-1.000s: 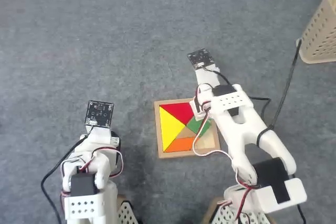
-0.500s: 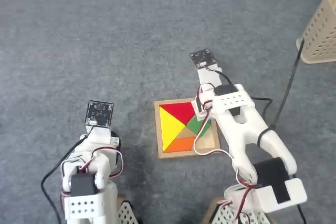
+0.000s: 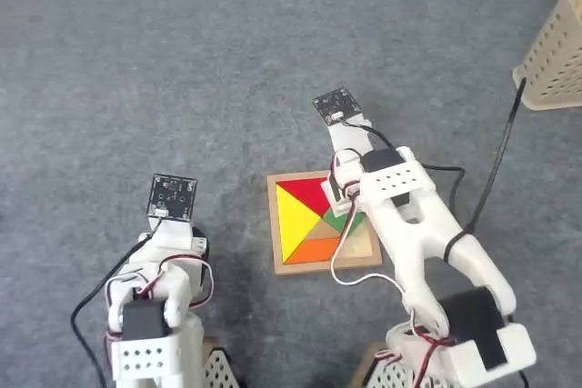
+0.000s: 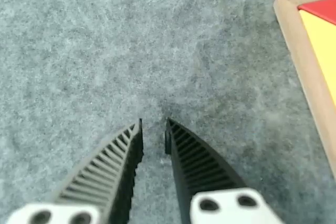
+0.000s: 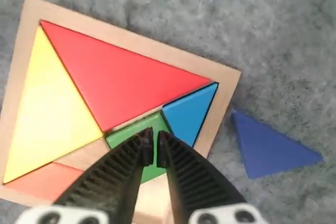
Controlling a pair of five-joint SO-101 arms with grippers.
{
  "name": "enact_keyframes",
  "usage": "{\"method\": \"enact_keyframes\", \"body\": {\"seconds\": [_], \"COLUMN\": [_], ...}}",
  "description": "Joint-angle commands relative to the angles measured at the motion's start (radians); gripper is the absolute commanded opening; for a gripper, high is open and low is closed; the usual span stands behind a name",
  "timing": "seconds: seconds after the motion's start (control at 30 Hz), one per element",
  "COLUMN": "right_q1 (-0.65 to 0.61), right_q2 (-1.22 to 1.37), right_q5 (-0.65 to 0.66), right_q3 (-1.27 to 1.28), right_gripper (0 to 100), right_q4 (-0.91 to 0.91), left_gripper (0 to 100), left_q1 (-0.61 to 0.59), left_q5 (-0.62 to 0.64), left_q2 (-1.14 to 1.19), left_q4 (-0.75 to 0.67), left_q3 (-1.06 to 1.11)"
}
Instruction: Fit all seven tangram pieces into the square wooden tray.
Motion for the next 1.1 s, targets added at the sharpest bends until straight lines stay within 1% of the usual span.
{"method": "enact_keyframes", "body": {"seconds": [0.0, 0.4, 1.07], "right_q1": [-0.004, -0.004, -0.007], "right_q2": [-0.047, 0.128, 0.162], "right_q5": [0.021, 0.023, 0.018], "right_q3": [-0.023, -0.094, -0.1], "right_gripper": [0.6, 0.6, 0.6], "right_q4": [0.015, 0.013, -0.061], "left_gripper": [7, 7, 7], "left_q1": [0.002, 0.002, 0.002], "left_q5": [0.008, 0.008, 0.008], "left_q2": [-0.021, -0.021, -0.021], "left_q4": [0.0, 0.0, 0.0], "left_q3": [-0.01, -0.01, -0.01]}}
